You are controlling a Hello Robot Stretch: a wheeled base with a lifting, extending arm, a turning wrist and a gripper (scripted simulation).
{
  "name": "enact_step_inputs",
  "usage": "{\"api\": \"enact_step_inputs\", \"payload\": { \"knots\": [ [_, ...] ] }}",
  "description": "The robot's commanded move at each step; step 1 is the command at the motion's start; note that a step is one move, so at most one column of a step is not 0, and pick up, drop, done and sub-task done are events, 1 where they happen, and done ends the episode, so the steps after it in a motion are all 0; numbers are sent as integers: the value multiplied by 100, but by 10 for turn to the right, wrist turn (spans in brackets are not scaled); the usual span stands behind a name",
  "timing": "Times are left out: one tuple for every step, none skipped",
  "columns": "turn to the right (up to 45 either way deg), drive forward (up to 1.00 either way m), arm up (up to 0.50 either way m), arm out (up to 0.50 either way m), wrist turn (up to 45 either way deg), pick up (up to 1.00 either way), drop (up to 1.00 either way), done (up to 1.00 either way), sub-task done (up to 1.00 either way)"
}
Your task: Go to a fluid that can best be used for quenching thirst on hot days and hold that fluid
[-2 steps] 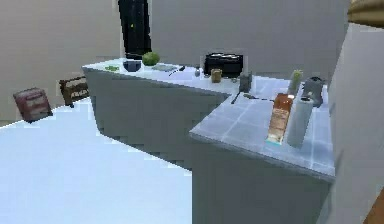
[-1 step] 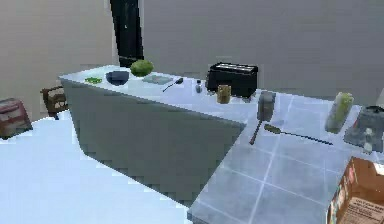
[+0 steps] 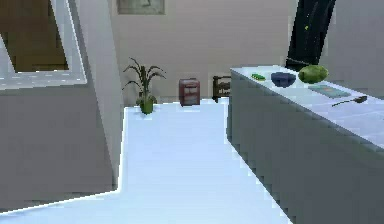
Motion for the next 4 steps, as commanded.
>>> {"api": "enact_step_inputs", "payload": {
  "knots": [
    [90,0,0,0,0,0,0,0,0],
    [0,35,0,0,0,0,0,0,0],
    [210,0,0,0,0,0,0,0,0],
    [0,20,0,0,0,0,0,0,0]
  ]
}}
